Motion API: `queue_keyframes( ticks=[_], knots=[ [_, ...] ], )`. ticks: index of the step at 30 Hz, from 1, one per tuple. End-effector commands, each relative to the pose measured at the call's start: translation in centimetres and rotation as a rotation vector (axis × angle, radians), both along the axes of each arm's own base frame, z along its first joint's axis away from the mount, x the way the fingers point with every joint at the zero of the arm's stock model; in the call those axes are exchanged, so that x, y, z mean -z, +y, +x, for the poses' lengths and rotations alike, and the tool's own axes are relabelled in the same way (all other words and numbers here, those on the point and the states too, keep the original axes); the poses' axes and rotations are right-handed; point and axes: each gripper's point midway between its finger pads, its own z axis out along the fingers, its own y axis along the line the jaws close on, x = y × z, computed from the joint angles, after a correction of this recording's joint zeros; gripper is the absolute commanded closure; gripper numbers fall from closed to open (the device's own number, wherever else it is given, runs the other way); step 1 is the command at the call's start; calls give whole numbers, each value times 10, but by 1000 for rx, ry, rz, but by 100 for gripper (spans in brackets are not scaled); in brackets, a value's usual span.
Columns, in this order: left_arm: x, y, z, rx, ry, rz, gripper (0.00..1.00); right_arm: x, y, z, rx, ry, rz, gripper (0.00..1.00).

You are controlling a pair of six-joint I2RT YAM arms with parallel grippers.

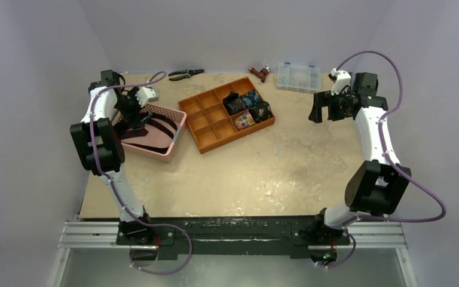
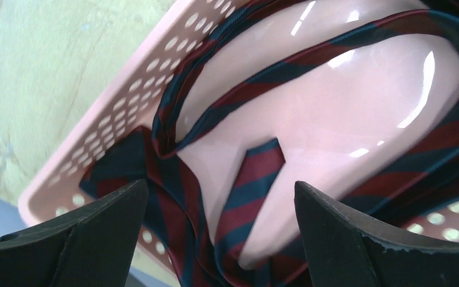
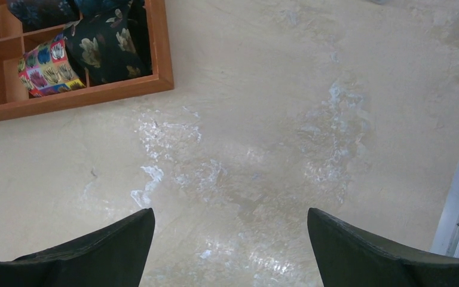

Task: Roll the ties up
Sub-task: Pick up the tie from the bin.

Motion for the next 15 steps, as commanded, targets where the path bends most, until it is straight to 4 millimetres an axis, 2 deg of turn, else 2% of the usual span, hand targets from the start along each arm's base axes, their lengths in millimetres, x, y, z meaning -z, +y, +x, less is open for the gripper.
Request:
queue_keyframes(
  ticks=[1, 4, 9, 13, 15],
  knots=[
    [8, -4, 33, 166, -98, 72, 10, -15, -7, 8, -14, -26, -55, 2],
    [21, 3, 46, 174, -106, 105, 11, -17, -10, 8, -10, -14, -64, 2],
    [42, 13, 56, 191, -88, 151, 15, -19, -14, 10, -1, -7, -84, 2],
    [58, 13, 55, 205, -65, 159, 21, -20, -16, 10, 4, -3, -95, 2],
    [64, 10, 51, 224, -54, 155, 29, -21, -17, 10, 6, -2, -100, 2]
  ],
)
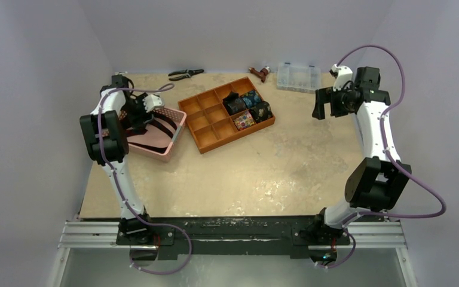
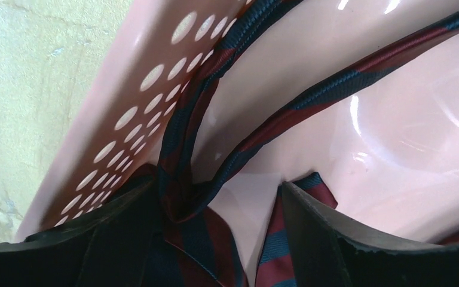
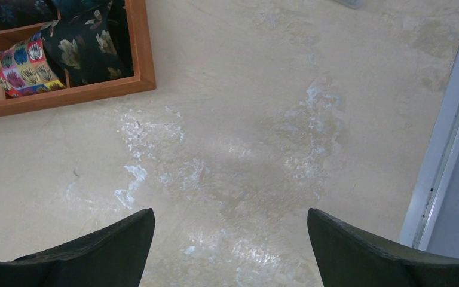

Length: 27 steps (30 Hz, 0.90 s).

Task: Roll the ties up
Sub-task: Pick up the tie from the bin.

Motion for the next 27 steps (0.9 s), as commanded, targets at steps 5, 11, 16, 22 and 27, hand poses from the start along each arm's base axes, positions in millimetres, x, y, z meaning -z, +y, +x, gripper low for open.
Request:
queue_keyframes(
  ticks=[5, 11, 16, 22, 27],
  knots=[
    [-7, -15, 5, 97, -65, -38, 60, -14, -5, 3, -4, -18, -38, 2],
    [-56, -40, -11, 105, -127, -137, 100, -19, -1, 7, -19, -35, -23, 2],
    [-112, -52, -25, 47, -210, -190, 100, -26, 4, 13, -45, -61, 2, 2],
    [-189, -64, -44, -65, -315, -270, 100, -44, 20, 20, -97, -118, 54, 2],
    [-219, -63, -50, -163, -347, -299, 100, -51, 37, 25, -146, -137, 82, 2]
  ],
)
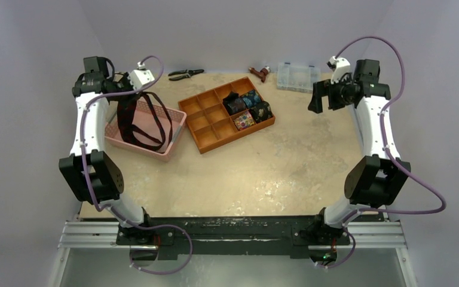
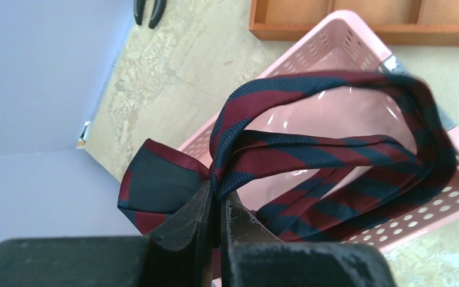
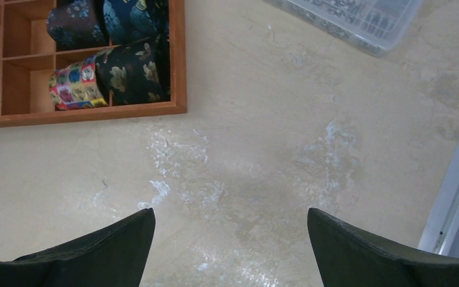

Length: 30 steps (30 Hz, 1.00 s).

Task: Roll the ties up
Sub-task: Pick up the tie from the bin.

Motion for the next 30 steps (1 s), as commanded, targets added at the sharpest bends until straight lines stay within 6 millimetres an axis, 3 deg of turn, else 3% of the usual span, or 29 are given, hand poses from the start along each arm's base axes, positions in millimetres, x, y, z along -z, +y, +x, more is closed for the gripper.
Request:
queue_keyframes(
  ticks=[1, 4, 10, 14, 17, 20, 23, 30],
  knots=[
    [-32, -14, -9, -62, -4, -128, 100, -30, 24, 13, -80, -93, 44, 2],
    [-55, -28, -23, -57, -29, -201, 100, -41, 49, 11, -145, -127, 49, 2],
    [-152, -66, -37, -74, -204, -386, 100, -74, 120, 4, -309, -238, 68, 2],
    [-207, -100, -50, -44, -302, -402, 100, -119, 154, 2, -378, -337, 156, 2],
    [-236, -120, -58, -27, -348, -429, 100, -161, 190, -8, -453, -445, 234, 2],
    [-260, -147, -66, -3, -370, -489, 100, -202, 231, -24, -529, -545, 310, 2],
    [-278, -179, -79, 60, -360, -551, 100, -229, 274, -47, -619, -599, 367, 2],
    [-272, -243, -103, 202, -302, -573, 100, -252, 342, -73, -686, -638, 435, 2]
  ],
)
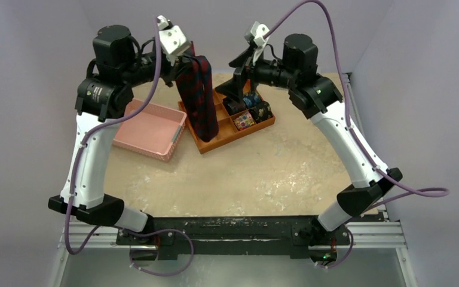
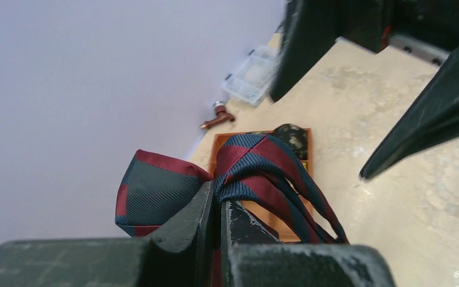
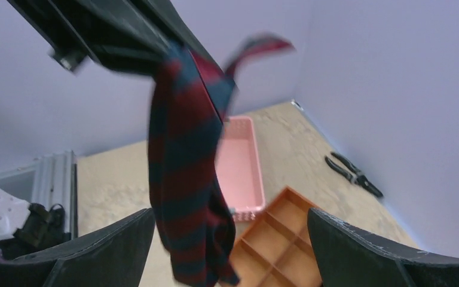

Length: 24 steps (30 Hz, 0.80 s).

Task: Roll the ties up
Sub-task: Pick up the tie from the bin, then place the tie at the center of the board.

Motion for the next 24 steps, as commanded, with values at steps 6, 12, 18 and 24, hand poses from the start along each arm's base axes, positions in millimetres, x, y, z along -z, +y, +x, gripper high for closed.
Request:
queue_keyframes(
  ticks=[6, 12, 18, 24],
  knots=[
    [-5, -50, -21, 115, 46, -71, 100, -23, 46, -36, -104, -20, 81, 2],
    [-16, -61, -45, 231, 32, -134, 100, 0, 52, -61, -194, 78, 80, 15],
    [-31, -70, -66, 390, 38, -266, 100, -5, 57, -87, -335, 144, 105, 24],
    [-40, -64, -54, 427, 117, -350, 100, 2, 44, -111, -386, 147, 86, 37]
  ],
)
